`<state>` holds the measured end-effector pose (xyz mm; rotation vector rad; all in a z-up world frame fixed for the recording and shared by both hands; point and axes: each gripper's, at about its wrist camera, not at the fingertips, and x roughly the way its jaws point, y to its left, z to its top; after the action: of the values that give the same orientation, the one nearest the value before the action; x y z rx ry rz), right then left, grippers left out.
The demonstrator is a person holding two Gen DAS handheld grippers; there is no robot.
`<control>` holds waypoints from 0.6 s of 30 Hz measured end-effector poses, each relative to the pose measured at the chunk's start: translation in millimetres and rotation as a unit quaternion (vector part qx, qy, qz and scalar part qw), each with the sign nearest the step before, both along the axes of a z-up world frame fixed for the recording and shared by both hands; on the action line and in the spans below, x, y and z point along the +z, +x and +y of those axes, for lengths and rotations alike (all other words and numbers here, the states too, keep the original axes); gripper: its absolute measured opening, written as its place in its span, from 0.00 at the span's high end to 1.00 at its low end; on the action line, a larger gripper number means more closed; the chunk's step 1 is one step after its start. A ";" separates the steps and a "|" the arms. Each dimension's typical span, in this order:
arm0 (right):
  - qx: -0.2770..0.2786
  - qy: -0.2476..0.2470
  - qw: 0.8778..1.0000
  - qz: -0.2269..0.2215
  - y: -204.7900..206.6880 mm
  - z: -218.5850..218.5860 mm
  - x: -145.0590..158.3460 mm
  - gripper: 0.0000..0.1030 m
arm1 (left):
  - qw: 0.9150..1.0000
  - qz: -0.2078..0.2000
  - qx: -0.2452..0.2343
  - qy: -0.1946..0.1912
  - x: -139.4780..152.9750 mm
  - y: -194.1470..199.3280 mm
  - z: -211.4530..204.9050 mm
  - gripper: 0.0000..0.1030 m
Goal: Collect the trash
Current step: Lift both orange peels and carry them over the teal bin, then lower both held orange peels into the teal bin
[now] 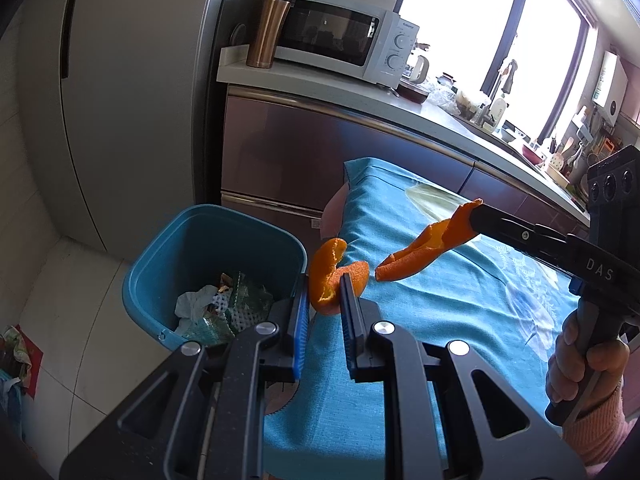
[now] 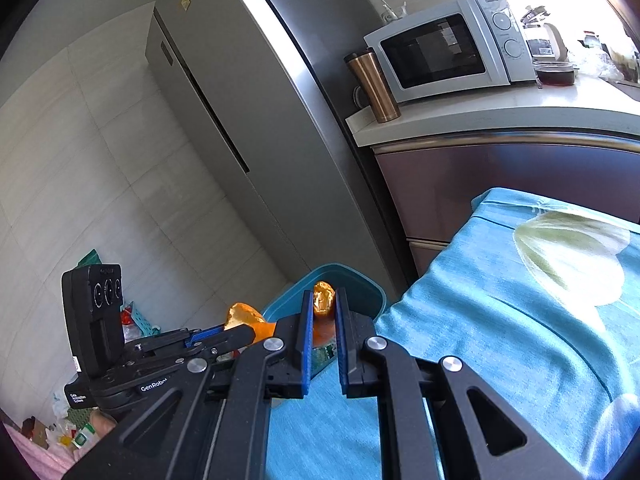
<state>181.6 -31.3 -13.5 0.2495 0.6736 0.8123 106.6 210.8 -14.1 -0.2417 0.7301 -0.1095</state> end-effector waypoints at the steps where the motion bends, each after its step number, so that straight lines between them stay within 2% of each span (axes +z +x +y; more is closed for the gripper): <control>1: 0.001 -0.001 1.000 0.000 0.9 1.9 -0.4 0.91 | 1.000 0.000 0.002 0.000 -0.3 0.5 1.5 0.85; 18: 0.018 -0.007 1.000 0.011 13.6 23.6 -8.6 0.91 | 1.000 0.012 0.022 0.003 -10.0 9.4 19.0 0.85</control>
<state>195.2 -7.6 -22.1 0.2344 0.7067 0.8400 116.0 229.8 -24.1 -0.2528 0.7492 -0.0627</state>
